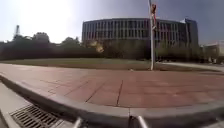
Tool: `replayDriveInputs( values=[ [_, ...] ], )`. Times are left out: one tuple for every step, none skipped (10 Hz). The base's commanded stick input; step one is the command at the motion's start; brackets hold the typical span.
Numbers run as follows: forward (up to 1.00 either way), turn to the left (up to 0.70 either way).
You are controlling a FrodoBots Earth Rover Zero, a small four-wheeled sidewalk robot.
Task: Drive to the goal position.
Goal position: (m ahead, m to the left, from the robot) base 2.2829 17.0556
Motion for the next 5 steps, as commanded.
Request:
replayDriveInputs(
  values=[
    [0.00, 0.00],
    [0.00, 0.00],
    [0.00, 0.00],
    [0.00, 0.00],
    [-0.20, 0.00]
  ],
)
